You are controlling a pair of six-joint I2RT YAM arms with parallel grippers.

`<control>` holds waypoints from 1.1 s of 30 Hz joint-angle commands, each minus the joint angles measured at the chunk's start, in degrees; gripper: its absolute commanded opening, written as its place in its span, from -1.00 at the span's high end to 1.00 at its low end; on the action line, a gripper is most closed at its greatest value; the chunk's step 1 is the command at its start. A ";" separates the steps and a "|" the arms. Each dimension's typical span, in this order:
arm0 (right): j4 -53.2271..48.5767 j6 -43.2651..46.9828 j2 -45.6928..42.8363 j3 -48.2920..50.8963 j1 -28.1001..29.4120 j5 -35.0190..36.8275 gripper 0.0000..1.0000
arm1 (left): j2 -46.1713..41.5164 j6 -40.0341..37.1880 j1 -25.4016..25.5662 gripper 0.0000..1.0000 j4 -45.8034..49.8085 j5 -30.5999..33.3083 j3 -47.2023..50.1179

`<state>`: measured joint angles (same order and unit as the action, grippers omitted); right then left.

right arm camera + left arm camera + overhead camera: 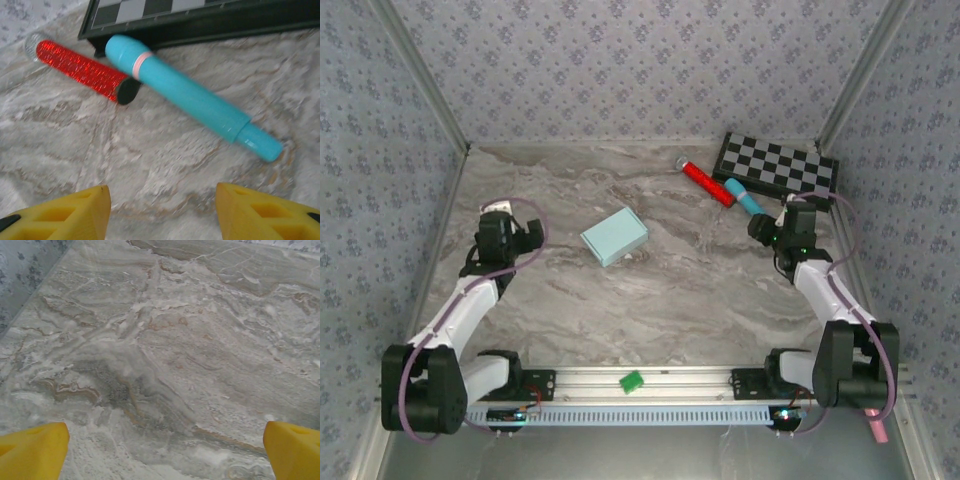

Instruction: Fold the paper box

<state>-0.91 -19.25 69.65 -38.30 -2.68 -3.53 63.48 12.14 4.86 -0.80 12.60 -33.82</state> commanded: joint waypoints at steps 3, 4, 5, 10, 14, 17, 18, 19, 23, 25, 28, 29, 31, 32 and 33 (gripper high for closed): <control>8.75 7.12 1.01 2.18 -0.31 8.81 -0.22 | 2.65 -4.80 -1.34 -0.99 -7.53 3.75 1.97; 10.45 7.84 1.28 2.86 -0.30 9.56 -0.22 | 3.07 -5.79 -1.43 -0.99 -9.06 3.81 2.68; 12.56 9.35 1.58 3.84 -0.15 9.95 -0.23 | 3.50 -6.96 -1.51 -0.99 -11.05 3.70 3.57; 23.12 15.59 4.30 8.16 0.95 10.77 -0.28 | 6.47 -13.50 -2.04 -0.99 -20.75 -1.74 7.85; 30.68 19.52 7.49 10.70 2.70 8.59 -0.35 | 9.53 -14.44 -2.70 -0.99 -25.56 -7.12 8.85; 34.60 22.48 9.09 12.03 4.44 8.94 -0.37 | 11.35 -13.97 -3.22 -0.99 -30.56 -11.04 10.12; 36.41 23.55 9.44 12.66 4.91 8.87 -0.37 | 12.01 -14.09 -3.37 -0.99 -32.42 -12.17 10.63; 38.26 24.37 9.70 13.45 5.22 9.15 -0.38 | 12.43 -14.41 -3.37 -0.99 -33.72 -12.78 10.98; 41.53 25.03 10.56 14.87 5.58 9.69 -0.40 | 12.66 -15.39 -3.41 -0.99 -37.25 -13.68 12.09; 42.26 25.22 11.32 15.09 5.55 9.10 -0.40 | 13.31 -15.76 -3.79 -0.99 -40.16 -14.36 12.98; 45.64 25.48 12.80 16.38 5.53 8.56 -0.41 | 15.08 -13.39 -5.68 -0.99 -42.90 -16.58 13.28; 47.19 25.40 13.15 16.96 5.53 9.00 -0.42 | 15.98 -12.73 -6.35 -0.99 -44.56 -17.44 13.63; 47.15 24.94 13.08 17.27 5.27 8.64 -0.43 | 17.46 -12.59 -6.70 -0.99 -46.91 -18.27 14.13; 47.75 24.65 13.19 17.44 5.03 8.69 -0.43 | 18.10 -12.60 -6.71 -0.99 -47.48 -18.30 14.16; 48.21 24.37 13.56 17.55 4.90 8.79 -0.44 | 18.84 -12.32 -6.67 -0.99 -47.87 -17.56 13.90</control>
<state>43.16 4.97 82.30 -21.26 2.70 5.17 80.82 -1.45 -1.58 -42.76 -2.81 -20.16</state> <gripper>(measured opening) 0.717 0.995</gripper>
